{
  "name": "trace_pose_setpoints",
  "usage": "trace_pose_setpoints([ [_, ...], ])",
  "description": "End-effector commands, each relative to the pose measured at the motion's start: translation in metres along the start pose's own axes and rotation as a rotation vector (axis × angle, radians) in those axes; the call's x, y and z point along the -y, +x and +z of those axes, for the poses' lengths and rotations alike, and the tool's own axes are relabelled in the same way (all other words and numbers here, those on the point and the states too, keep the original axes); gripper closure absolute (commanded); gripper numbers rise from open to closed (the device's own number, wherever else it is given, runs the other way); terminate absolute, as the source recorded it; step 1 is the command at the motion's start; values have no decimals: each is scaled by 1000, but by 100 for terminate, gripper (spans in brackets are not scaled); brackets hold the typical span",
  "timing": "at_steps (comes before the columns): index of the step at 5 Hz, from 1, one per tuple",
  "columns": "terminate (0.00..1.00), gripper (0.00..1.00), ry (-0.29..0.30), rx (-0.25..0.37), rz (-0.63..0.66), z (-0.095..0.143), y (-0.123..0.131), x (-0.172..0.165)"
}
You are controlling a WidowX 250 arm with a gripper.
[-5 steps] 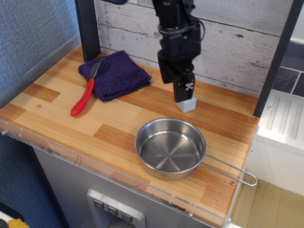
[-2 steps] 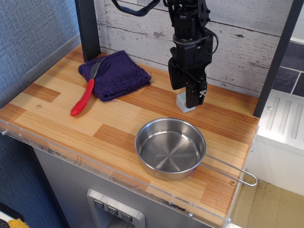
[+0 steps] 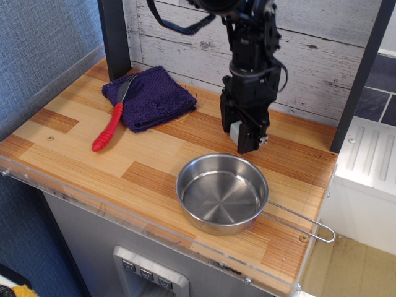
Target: Move block to the far left beside the fork
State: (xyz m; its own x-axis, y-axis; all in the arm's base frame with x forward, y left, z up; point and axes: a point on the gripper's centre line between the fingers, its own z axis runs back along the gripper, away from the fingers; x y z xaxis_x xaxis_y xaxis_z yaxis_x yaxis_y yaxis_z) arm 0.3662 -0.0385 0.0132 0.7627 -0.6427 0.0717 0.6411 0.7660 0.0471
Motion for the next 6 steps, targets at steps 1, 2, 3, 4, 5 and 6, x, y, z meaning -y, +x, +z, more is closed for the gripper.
trace_pose_setpoints([
  [1,0,100,44,36,9,17,-3,4],
  [2,0,100,54,42,22,19,-6,4],
  [3,0,100,58,51,-6,23,-2,5],
  [4,0,100,53,78,-30,34,3,-3],
  [5,0,100,108,104,-8,72,-11,-17],
  [6,0,100,150,149,41,108,-39,-29],
])
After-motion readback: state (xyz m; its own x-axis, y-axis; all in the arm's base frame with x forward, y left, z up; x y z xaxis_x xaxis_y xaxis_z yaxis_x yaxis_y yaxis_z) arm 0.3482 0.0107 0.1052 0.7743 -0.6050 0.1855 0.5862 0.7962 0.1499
